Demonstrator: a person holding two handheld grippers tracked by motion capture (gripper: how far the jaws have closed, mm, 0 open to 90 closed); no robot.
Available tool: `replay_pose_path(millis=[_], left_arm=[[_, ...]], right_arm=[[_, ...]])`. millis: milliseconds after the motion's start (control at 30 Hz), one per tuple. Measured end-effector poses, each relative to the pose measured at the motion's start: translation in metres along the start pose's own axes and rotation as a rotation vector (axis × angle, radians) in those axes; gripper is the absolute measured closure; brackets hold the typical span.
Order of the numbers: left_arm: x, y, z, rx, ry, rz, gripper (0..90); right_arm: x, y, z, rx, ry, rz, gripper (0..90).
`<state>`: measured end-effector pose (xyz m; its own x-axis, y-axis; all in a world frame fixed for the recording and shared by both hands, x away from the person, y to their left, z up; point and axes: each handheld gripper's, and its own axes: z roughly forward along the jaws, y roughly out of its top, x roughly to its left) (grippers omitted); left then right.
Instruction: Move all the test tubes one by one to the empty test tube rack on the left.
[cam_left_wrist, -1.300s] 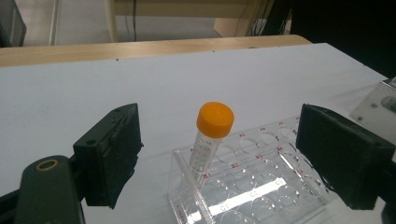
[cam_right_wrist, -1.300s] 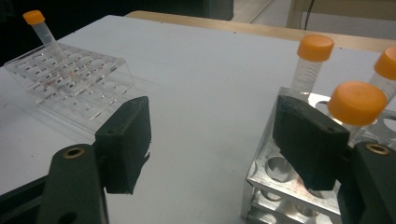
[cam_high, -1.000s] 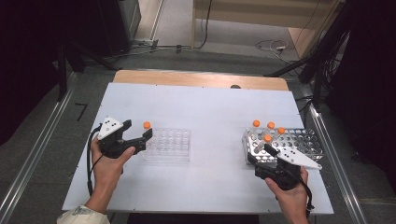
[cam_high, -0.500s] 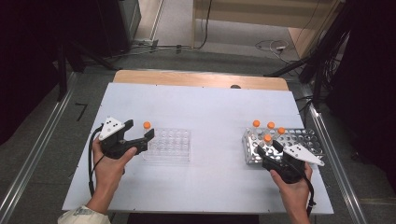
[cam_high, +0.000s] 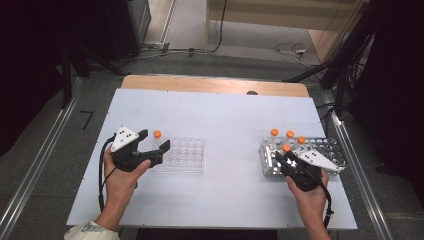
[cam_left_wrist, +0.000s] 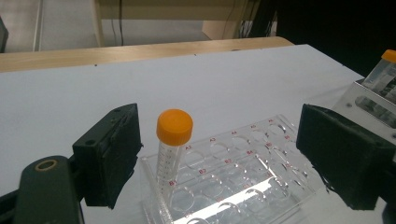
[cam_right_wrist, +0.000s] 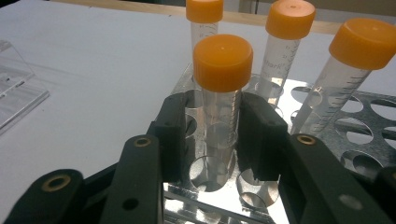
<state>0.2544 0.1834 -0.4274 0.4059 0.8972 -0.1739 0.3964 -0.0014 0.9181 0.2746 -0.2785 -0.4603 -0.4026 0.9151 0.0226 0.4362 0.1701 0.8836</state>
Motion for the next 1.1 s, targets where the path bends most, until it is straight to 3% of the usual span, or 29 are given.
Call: replay_pose_path(millis=[467,967,1100], left_arm=[[-0.004,-0.002,0.002,0.011,-0.008,0.011,15.3],[-0.005,-0.001,0.002,0.012,-0.014,0.017,15.5],[-0.007,0.000,0.002,0.001,-0.017,0.027,15.6]], right_arm=[[-0.002,0.001,0.000,0.003,-0.011,0.002,71.0],[0.005,0.025,-0.028,-0.125,-0.027,-0.019,71.6],[0.010,0.031,-0.036,-0.149,0.004,-0.024,72.0]])
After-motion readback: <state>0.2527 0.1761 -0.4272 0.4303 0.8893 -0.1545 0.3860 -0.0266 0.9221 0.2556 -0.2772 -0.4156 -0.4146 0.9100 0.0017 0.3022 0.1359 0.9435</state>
